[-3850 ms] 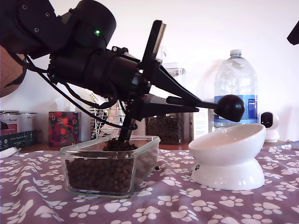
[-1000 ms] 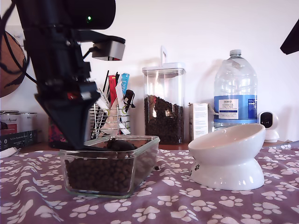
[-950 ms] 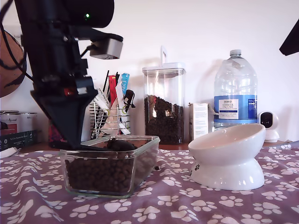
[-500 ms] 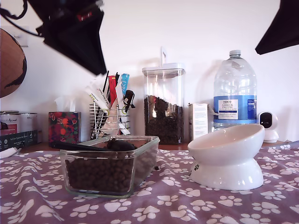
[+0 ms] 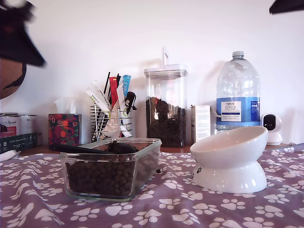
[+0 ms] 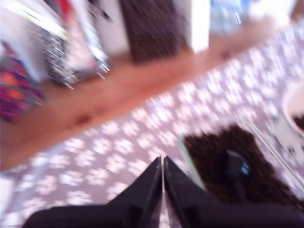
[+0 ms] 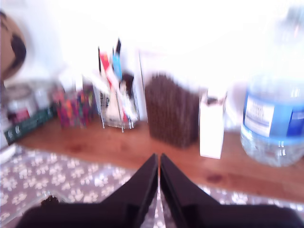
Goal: Measure one spoon of cat food and pour it into the food bowl
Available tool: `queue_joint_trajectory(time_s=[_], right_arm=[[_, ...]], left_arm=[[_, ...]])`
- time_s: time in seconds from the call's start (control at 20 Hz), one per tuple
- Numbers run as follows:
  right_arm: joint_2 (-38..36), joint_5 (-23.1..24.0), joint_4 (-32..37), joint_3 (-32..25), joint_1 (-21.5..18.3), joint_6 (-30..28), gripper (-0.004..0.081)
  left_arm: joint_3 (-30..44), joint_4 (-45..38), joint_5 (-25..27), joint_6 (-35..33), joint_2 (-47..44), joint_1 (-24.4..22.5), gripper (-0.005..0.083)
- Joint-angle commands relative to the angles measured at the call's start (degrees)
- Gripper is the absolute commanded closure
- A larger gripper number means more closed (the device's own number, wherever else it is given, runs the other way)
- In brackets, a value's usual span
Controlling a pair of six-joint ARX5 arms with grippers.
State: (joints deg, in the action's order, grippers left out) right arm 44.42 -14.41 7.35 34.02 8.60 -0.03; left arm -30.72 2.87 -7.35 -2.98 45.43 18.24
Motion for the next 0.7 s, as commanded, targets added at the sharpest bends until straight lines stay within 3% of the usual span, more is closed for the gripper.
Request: queue_joint_trajectory(time_s=[0.0,0.25,0.5,0.65], right_arm=[[-1.22,-0.02,1.75,-5.09,0.04,0.22,0.0783],[-7.3,1.79,2.95,-14.16,2.86,0.0,0.0783],[-14.75,10.03,-9.27,-17.75,9.03,-1.11,0.0783],[-16.11,10.14,-12.52,-17.75,9.75,-0.7,0.0783]], left_arm=[[3.56,-1.36,-1.38,1.66,-6.88,-1.57,0.0793],[6.8,2.93,-1.68,3.23,-16.35,-2.45,0.0793],[6.78,6.34,-1.66,3.3,-20.02,-2.32,0.0792],[6.78,11.15,-1.7,5.6,-20.81,-2.32,0.0792]])
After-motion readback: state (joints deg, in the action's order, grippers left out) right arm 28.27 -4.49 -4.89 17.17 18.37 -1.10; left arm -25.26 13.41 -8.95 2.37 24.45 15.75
